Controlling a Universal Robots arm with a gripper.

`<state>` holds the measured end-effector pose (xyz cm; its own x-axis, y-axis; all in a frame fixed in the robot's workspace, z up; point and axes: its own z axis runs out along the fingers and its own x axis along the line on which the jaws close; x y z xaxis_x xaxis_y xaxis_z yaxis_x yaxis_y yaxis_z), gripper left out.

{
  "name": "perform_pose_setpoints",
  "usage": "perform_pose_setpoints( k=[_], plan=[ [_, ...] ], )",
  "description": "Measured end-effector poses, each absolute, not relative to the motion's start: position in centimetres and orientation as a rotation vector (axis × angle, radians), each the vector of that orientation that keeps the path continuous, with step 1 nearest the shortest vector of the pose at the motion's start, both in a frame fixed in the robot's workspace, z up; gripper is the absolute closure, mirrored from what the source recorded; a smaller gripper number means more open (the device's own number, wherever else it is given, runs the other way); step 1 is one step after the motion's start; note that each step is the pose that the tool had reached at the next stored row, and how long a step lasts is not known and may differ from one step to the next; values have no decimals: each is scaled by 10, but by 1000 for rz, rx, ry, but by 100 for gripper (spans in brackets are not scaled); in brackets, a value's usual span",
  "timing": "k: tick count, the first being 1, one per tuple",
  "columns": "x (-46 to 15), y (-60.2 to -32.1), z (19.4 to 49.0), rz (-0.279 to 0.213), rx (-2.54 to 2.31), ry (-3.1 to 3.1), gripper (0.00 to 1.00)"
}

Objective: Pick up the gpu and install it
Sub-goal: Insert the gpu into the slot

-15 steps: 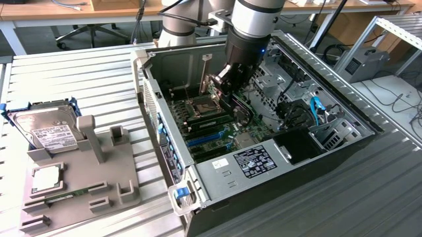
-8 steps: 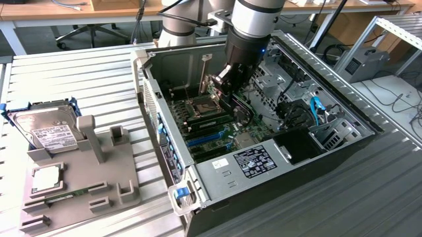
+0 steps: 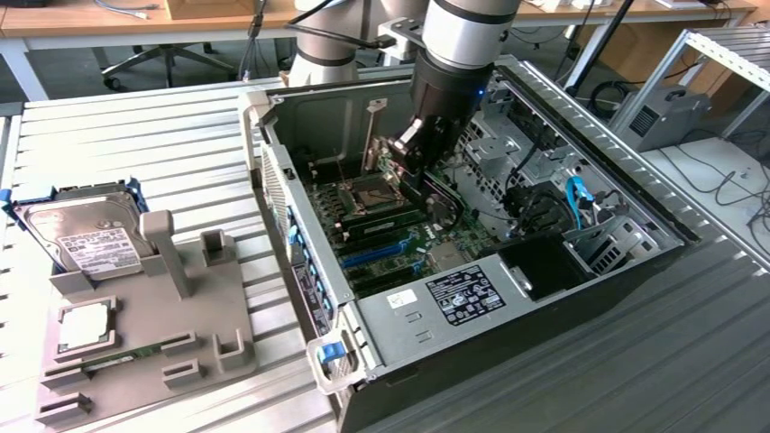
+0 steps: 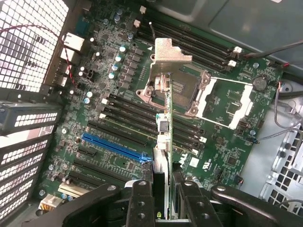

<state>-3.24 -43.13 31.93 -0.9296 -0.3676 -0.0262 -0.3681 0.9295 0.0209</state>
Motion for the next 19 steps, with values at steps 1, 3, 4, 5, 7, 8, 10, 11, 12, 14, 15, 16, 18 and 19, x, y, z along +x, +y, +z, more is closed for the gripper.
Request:
perform_pose_setpoints(
  k=[1, 3, 4, 5, 7, 8, 10, 11, 12, 14, 15, 16, 18, 19],
  plan=[
    [-32, -431, 319, 40, -593, 3063, 74],
    [-32, -431, 319, 40, -602, 3061, 74],
    [-32, -431, 319, 40, -607, 3060, 74],
    [-32, -431, 319, 40, -611, 3059, 74],
    [-32, -431, 319, 40, -619, 3058, 74],
    [-32, -431, 319, 40, -623, 3057, 74],
    [-32, -431, 319, 40, -633, 3055, 74],
    [-32, -431, 319, 40, -637, 3054, 74],
    [-32, -431, 319, 40, -642, 3053, 74],
    [-32, -431, 319, 41, -653, 3051, 74],
    [-32, -431, 319, 41, -657, 3050, 74],
    [-32, -431, 319, 41, -661, 3049, 74],
    [-32, -431, 319, 41, -673, 3047, 74],
    [-32, -431, 319, 41, -677, 3046, 74]
  ],
)
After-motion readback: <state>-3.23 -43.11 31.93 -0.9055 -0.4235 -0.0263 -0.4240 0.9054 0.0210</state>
